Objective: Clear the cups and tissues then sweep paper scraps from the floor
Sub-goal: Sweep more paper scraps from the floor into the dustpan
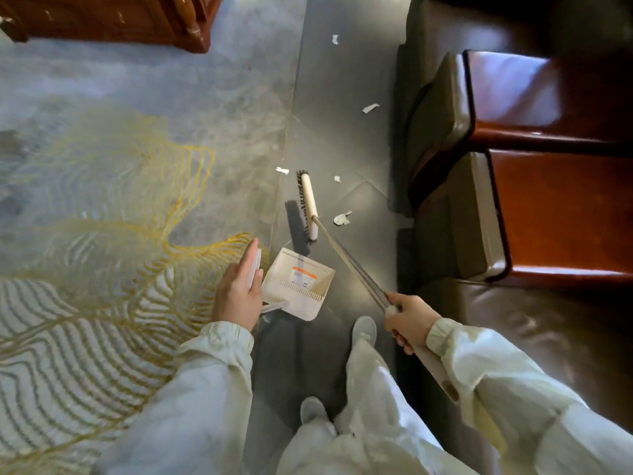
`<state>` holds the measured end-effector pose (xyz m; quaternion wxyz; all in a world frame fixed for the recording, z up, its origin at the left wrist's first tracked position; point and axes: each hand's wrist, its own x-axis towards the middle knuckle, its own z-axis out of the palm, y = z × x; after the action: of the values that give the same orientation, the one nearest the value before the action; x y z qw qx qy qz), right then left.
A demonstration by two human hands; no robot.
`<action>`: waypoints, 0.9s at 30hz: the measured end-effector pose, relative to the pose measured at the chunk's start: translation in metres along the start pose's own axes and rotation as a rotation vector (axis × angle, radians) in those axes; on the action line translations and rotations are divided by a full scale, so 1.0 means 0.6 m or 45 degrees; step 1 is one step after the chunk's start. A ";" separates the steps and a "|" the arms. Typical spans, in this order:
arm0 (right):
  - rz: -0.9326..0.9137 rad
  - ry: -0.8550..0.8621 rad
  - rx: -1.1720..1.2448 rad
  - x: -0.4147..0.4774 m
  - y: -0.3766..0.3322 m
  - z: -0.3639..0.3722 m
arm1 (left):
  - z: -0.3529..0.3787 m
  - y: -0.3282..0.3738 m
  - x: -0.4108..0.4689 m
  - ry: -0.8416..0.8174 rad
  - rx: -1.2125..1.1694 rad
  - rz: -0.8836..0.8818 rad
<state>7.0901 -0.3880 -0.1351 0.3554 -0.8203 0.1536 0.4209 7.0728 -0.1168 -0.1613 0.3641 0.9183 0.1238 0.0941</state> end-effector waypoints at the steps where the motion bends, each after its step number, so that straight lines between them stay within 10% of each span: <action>1: 0.004 0.035 0.003 0.019 -0.007 -0.021 | 0.008 0.011 0.023 0.002 -0.012 0.006; 14: 0.202 0.025 -0.255 0.307 -0.099 -0.279 | 0.175 0.101 0.372 -0.121 0.132 -0.059; 27: 0.070 -0.440 -0.090 0.274 -0.197 -0.359 | 0.191 0.119 0.459 0.021 0.182 -0.241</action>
<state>7.3788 -0.4510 -0.1287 0.3358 -0.7433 0.0976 0.5703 7.3764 -0.1595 -0.1717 0.3038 0.9254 0.2193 0.0577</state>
